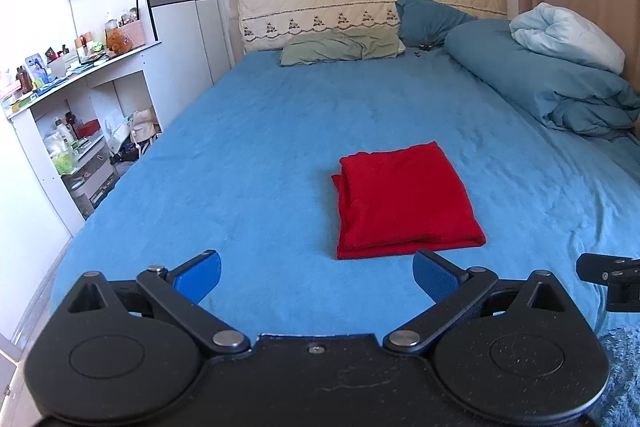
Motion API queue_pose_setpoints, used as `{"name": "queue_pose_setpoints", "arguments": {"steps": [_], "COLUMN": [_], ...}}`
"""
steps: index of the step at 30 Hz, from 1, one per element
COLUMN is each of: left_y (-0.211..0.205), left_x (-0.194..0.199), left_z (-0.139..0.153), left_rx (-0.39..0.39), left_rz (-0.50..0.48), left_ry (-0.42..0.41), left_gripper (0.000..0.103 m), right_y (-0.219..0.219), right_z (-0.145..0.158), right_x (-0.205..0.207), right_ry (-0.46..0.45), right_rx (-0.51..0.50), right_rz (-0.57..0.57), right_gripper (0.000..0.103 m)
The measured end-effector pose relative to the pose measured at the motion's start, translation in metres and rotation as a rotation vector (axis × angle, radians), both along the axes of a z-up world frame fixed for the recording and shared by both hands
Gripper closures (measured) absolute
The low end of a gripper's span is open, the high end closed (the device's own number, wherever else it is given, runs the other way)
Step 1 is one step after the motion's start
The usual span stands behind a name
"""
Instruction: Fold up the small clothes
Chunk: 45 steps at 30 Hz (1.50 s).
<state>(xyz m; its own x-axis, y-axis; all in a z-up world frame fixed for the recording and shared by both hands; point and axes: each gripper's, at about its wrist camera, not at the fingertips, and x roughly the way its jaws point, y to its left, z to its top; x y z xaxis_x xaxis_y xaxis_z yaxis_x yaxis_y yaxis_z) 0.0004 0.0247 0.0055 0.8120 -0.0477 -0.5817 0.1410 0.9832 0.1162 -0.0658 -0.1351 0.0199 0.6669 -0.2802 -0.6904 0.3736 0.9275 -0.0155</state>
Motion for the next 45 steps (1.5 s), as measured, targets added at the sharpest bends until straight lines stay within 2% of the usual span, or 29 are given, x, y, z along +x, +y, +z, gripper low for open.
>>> {"name": "queue_pose_setpoints", "arguments": {"steps": [45], "left_y": [0.0015], "left_x": [-0.0031], "left_z": [0.0035], "left_rx": [-0.014], "left_rz": [0.012], "left_ry": [-0.016], "left_gripper": [0.000], "right_y": [-0.0023], "right_z": [-0.0049], "right_x": [0.0031], "right_ry": [0.004], "right_rx": [0.014], "right_rz": [-0.016], "right_gripper": [0.000]}}
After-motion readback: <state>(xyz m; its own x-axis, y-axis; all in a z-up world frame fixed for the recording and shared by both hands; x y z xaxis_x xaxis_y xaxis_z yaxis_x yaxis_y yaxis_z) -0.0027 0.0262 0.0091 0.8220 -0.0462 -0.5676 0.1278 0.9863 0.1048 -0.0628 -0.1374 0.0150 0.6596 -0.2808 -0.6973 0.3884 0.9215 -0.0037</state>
